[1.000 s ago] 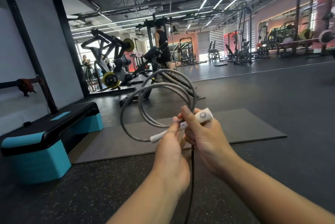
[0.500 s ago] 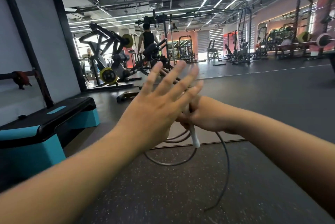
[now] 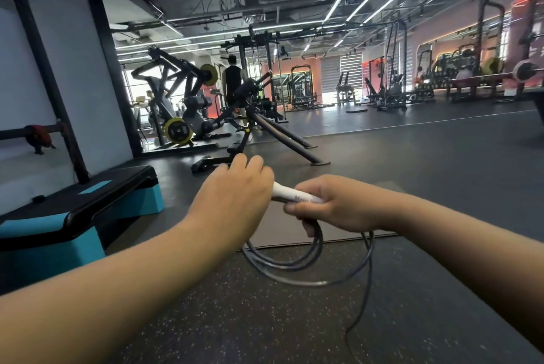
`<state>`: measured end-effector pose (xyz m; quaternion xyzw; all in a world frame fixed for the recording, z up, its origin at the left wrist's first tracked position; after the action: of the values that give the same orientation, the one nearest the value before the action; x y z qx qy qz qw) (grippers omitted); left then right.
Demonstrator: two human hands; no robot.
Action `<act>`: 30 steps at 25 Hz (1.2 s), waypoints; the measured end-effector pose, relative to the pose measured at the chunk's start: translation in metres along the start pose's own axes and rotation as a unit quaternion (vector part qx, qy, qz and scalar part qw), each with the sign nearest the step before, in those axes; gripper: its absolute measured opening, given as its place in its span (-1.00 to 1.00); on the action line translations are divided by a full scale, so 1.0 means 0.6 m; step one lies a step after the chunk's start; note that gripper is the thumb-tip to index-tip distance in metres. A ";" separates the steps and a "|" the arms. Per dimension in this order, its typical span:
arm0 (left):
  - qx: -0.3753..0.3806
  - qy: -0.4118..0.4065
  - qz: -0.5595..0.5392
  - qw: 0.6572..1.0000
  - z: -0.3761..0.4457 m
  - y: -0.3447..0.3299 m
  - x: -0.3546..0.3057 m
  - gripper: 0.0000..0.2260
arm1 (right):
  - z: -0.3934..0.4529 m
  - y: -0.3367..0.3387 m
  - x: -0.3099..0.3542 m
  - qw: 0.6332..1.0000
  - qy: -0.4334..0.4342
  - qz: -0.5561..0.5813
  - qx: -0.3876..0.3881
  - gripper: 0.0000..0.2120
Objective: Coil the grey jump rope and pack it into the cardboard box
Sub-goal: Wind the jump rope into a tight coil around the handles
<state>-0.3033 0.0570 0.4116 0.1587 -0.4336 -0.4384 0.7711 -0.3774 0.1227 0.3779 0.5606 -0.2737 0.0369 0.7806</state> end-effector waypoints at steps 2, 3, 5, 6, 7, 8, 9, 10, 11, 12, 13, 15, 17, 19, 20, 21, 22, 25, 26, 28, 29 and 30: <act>0.005 -0.027 -0.019 0.999 0.005 0.013 -0.030 -0.57 | 0.008 -0.007 0.012 0.997 0.022 -0.069 -0.001 -0.70; 0.026 -0.047 -0.064 0.996 0.008 0.013 -0.041 -0.53 | 0.011 -0.008 0.018 0.995 0.030 -0.096 -0.001 -0.68; 0.142 -0.040 -0.201 0.969 0.007 -0.020 -0.044 -0.63 | 0.007 -0.006 0.026 0.991 0.046 -0.126 0.011 -0.75; 0.194 -0.029 -0.251 0.948 0.001 -0.039 -0.043 -0.67 | 0.002 -0.007 0.026 0.990 0.052 -0.133 0.021 -0.82; 0.218 -0.039 -0.265 0.939 -0.006 -0.043 -0.046 -0.68 | -0.005 -0.009 0.026 0.989 0.054 -0.134 0.031 -0.83; 0.226 -0.064 -0.247 0.940 -0.012 -0.044 -0.047 -0.66 | -0.010 -0.011 0.025 0.990 0.052 -0.128 0.041 -0.78; 0.228 -0.087 -0.226 0.943 -0.016 -0.044 -0.047 -0.66 | -0.014 -0.010 0.021 0.991 0.043 -0.122 0.047 -0.69; 0.232 -0.109 -0.201 0.946 -0.022 -0.044 -0.044 -0.70 | -0.015 -0.006 0.014 0.992 0.029 -0.115 0.049 -0.59; 0.239 -0.123 -0.174 0.947 -0.027 -0.047 -0.036 -0.79 | -0.017 0.003 0.003 0.993 0.012 -0.104 0.046 -0.51; 0.250 -0.129 -0.141 0.949 -0.034 -0.052 -0.024 -0.89 | -0.019 0.016 -0.011 0.995 -0.009 -0.087 0.042 -0.47; 0.262 -0.126 -0.115 0.950 -0.043 -0.058 -0.009 -0.94 | -0.022 0.030 -0.024 0.996 -0.027 -0.073 0.035 -0.46; 0.288 -0.109 -0.088 0.947 -0.062 -0.071 0.013 -0.75 | -0.025 0.049 -0.040 0.997 -0.030 -0.075 0.013 -0.53; 0.310 -0.091 -0.083 0.943 -0.074 -0.079 0.022 -0.60 | -0.023 0.051 -0.052 0.997 -0.029 -0.072 0.003 -0.55; 0.326 -0.051 -0.093 0.940 -0.078 -0.093 0.046 -0.57 | -0.023 0.050 -0.079 0.998 -0.061 -0.034 0.013 -0.49; 0.338 -0.031 -0.093 0.936 -0.081 -0.102 0.064 -0.61 | -0.028 0.050 -0.098 0.996 -0.084 -0.002 0.021 -0.48; 0.356 -0.011 -0.098 0.929 -0.085 -0.109 0.080 -0.68 | -0.035 0.052 -0.117 0.993 -0.108 0.030 0.027 -0.48; 0.372 0.005 -0.111 0.922 -0.091 -0.115 0.096 -0.73 | -0.042 0.052 -0.134 0.990 -0.129 0.055 0.034 -0.48; 0.405 0.018 -0.180 0.896 -0.109 -0.125 0.110 -0.78 | -0.054 0.042 -0.155 0.981 -0.157 0.110 0.035 -0.54; 0.417 0.020 -0.201 0.886 -0.115 -0.132 0.107 -0.79 | -0.051 0.037 -0.152 0.978 -0.151 0.142 0.028 -0.61; 0.417 0.049 -0.280 0.864 -0.128 -0.152 0.099 -0.81 | -0.039 0.033 -0.135 0.968 -0.116 0.220 -0.008 -0.73; 0.406 0.097 -0.372 0.829 -0.135 -0.165 0.098 -0.80 | -0.032 0.035 -0.129 0.963 -0.096 0.249 -0.036 -0.75; 0.378 0.163 -0.495 0.765 -0.139 -0.174 0.095 -0.77 | -0.028 0.037 -0.128 0.958 -0.081 0.267 -0.067 -0.73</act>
<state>-0.2788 -0.0598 0.3287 0.6991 -0.2934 -0.5273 0.3837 -0.4439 0.1649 0.3572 0.4145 -0.4780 0.1799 0.7533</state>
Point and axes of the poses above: each hand's wrist, its own z-axis towards the middle knuckle, its own y-axis out of the back of the hand, x = y × z, the point moved 9 cm from there along z, towards the middle knuckle, and after that the axes turned 2 degrees about -z, right-handed, at the moved point
